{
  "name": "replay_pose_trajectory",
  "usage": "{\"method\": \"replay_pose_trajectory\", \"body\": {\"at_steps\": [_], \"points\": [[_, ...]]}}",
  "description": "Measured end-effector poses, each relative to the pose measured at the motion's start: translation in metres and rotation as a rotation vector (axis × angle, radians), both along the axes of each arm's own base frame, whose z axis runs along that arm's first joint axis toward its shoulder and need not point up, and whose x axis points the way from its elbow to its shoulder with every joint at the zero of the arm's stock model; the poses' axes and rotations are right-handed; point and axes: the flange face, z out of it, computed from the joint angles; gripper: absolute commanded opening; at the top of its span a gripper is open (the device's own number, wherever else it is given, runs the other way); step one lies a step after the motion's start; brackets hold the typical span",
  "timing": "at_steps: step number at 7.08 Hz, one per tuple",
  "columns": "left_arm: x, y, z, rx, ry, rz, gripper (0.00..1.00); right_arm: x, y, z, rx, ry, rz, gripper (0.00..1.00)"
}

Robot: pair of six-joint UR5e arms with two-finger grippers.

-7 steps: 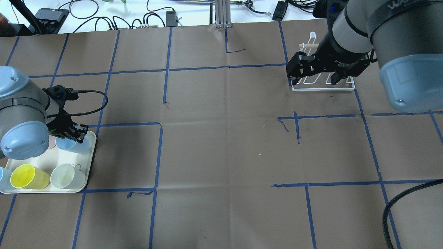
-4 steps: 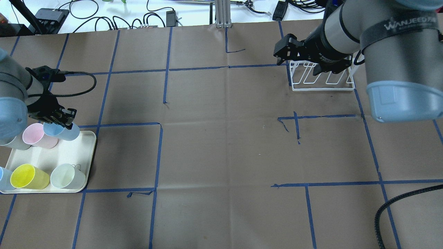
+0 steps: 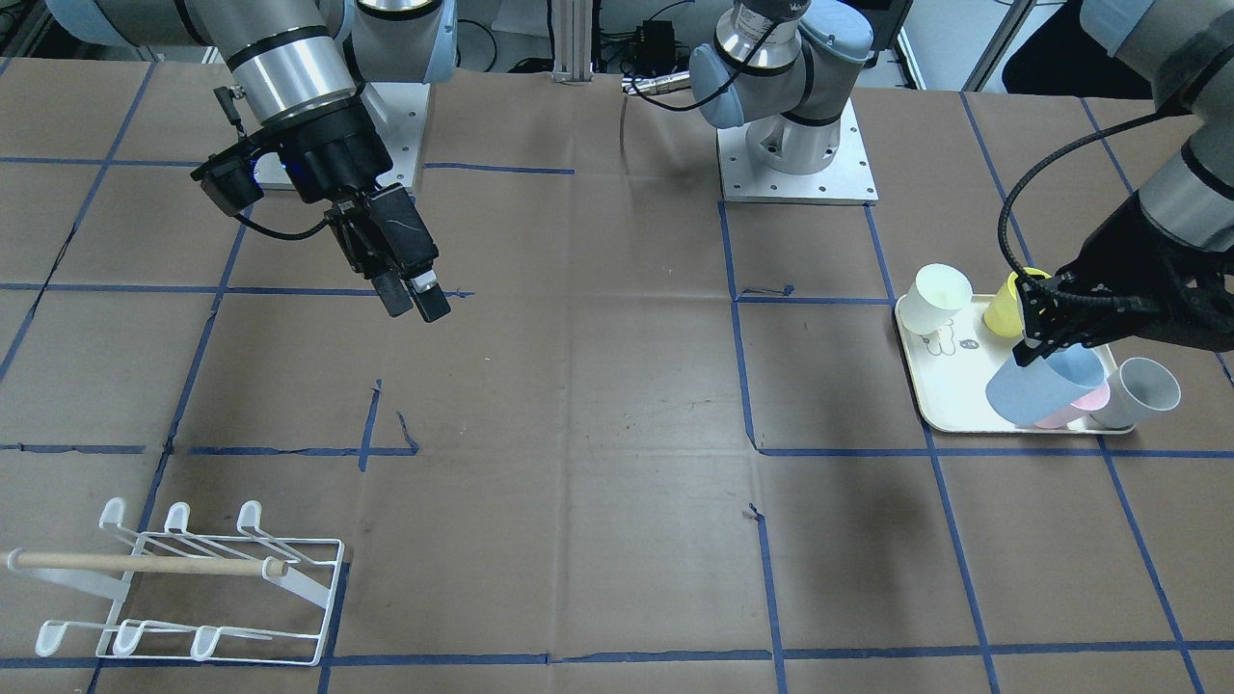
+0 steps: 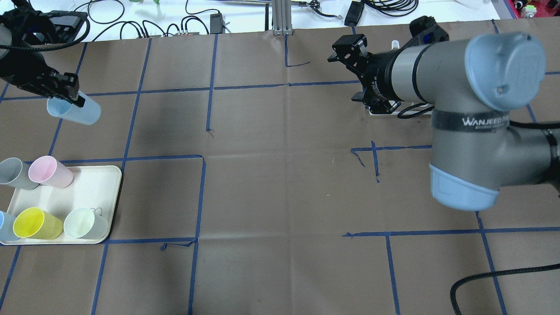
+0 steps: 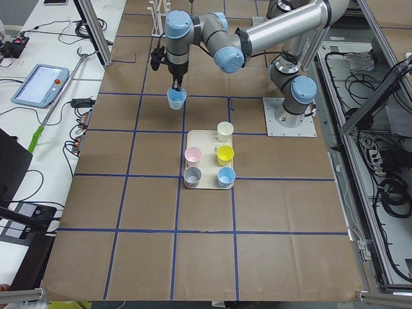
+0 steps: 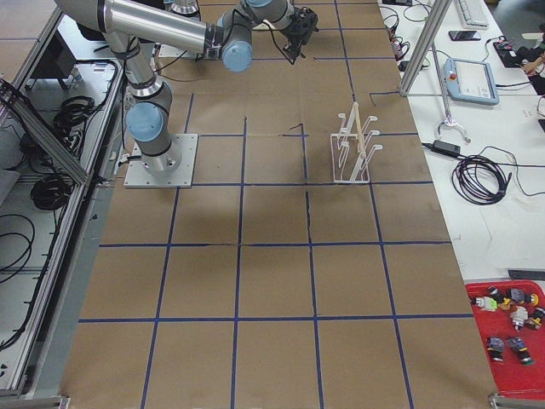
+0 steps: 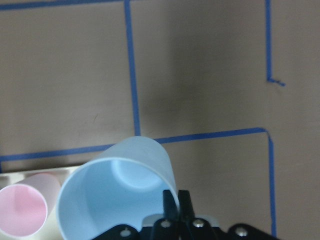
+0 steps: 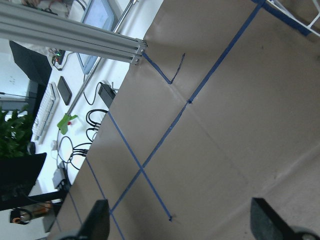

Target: Transfer IKEA cup to right arm and place on rack

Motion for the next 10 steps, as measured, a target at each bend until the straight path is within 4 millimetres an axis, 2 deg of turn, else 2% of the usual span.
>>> {"method": "replay_pose_trajectory", "body": {"at_steps": [1, 2, 3, 5, 6, 8, 10], "points": [[-0.013, -0.009, 0.010, -0.094, 0.078, -0.031, 0.00, 0.003, 0.014, -0.010, -0.032, -0.103, -0.046, 1.00], [-0.023, -0.020, 0.015, -0.205, 0.158, -0.070, 0.00, 0.007, 0.025, -0.012, -0.066, -0.196, -0.058, 0.99], [-0.032, -0.031, 0.015, -0.314, 0.237, -0.128, 0.00, 0.011, 0.033, -0.010, -0.089, -0.262, -0.050, 0.99], [-0.056, -0.050, 0.001, -0.517, 0.400, -0.279, 0.00, 0.015, 0.037, -0.009, -0.107, -0.319, -0.020, 0.99], [-0.074, -0.055, -0.012, -0.607, 0.468, -0.348, 0.00, 0.016, 0.032, -0.016, -0.114, -0.324, -0.016, 1.00], [-0.116, -0.057, -0.060, -0.772, 0.600, -0.496, 0.00, 0.013, 0.013, -0.036, -0.138, -0.318, -0.029, 1.00], [-0.150, -0.039, -0.106, -0.904, 0.692, -0.617, 0.00, 0.006, -0.005, -0.035, -0.180, -0.275, -0.091, 1.00]]}}
